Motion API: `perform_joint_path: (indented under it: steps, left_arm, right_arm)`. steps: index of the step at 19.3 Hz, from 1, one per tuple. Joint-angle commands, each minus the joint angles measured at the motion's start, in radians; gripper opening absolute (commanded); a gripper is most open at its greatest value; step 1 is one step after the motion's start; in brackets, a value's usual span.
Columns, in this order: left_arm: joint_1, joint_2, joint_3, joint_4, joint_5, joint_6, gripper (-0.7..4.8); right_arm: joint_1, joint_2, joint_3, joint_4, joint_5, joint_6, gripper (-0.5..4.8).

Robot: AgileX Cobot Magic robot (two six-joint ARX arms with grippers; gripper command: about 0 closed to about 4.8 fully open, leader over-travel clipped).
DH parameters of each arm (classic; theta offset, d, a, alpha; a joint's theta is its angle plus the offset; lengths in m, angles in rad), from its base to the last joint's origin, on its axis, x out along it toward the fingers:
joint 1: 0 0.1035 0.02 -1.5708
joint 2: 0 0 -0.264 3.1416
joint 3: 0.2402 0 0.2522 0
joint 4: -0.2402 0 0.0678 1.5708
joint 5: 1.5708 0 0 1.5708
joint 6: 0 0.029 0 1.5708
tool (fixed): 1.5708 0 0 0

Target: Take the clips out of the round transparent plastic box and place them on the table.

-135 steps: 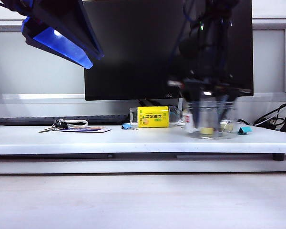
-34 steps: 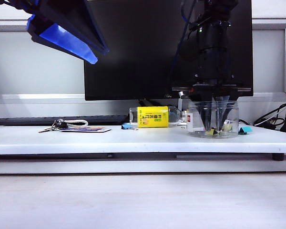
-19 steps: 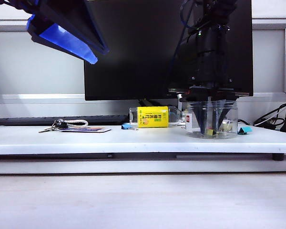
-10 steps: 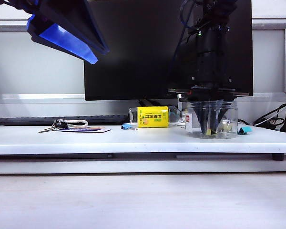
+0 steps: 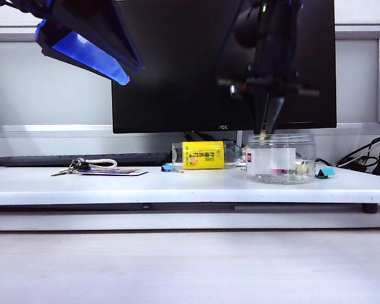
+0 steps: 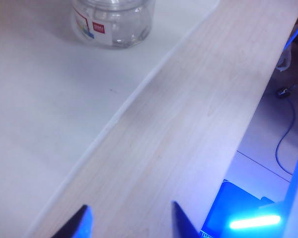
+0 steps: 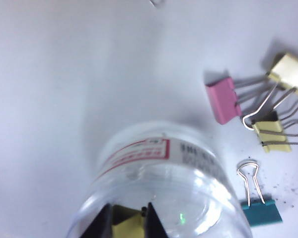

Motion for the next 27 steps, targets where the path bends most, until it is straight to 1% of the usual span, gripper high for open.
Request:
perform_joint_path:
  steps: [1,5,6,11,13,16,24,25,26,27]
  left_arm:
    - [-0.001,-0.002,0.003,0.007,0.005,0.003,2.14]
    - [-0.001,-0.002,0.003,0.008,0.005,0.003,2.14]
    - [-0.001,-0.002,0.003,0.008,0.005,0.003,2.14]
    - [-0.001,-0.002,0.003,0.012,0.005,0.003,2.14]
    - [-0.001,-0.002,0.003,0.014,0.005,0.003,2.14]
    - [-0.001,-0.002,0.003,0.014,0.004,0.003,2.14]
    - [0.0,-0.002,0.003,0.012,0.003,0.003,2.14]
    - [0.0,-0.002,0.003,0.011,0.003,0.003,2.14]
    - [0.0,-0.002,0.003,0.01,0.003,0.003,2.14]
    - [0.0,-0.002,0.003,0.009,0.003,0.003,2.14]
  right_arm:
    - [0.001,-0.024,0.024,0.001,-0.025,-0.01,0.72]
    - [0.001,-0.026,0.036,0.007,-0.142,-0.011,0.73]
    - [0.001,-0.026,0.036,0.013,-0.155,-0.011,0.75]
    - [0.002,-0.025,0.035,0.111,-0.322,-0.006,0.76]
    - [0.005,-0.019,0.035,0.151,-0.363,-0.002,0.75]
    - [0.012,0.005,0.034,0.194,-0.364,0.003,0.76]
    - [0.042,0.129,0.033,0.228,-0.384,0.002,0.77]
    - [0.047,0.138,0.033,0.235,-0.383,0.002,0.82]
    - [0.048,0.143,0.033,0.241,-0.383,0.002,1.08]
    - [0.05,0.149,0.033,0.249,-0.383,0.001,1.19]
